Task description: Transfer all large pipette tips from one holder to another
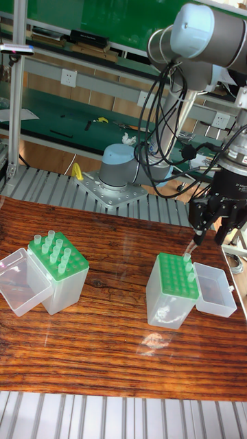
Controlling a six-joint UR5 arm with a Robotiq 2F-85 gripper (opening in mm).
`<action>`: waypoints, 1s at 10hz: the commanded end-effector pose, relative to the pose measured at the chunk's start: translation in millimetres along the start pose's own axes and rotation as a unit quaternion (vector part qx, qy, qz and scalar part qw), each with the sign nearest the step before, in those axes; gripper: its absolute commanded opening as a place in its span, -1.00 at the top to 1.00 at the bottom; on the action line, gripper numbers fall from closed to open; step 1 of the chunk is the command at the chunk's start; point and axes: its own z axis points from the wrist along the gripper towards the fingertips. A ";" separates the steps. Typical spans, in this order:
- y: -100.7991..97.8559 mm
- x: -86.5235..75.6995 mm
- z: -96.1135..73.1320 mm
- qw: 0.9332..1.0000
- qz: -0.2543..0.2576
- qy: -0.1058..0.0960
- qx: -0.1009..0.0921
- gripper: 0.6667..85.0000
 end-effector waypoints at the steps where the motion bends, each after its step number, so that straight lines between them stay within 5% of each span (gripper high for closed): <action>1: -20.8 -11.7 -11.0 1.000 -0.009 -0.004 -0.003 0.00; 3: -61.9 -18.5 -20.2 0.999 -0.051 -0.006 0.000 0.00; 7: -145.6 -13.2 -9.1 0.994 -0.109 -0.009 0.032 0.04; 10: -176.1 -3.9 -5.3 0.991 -0.125 -0.007 0.039 0.04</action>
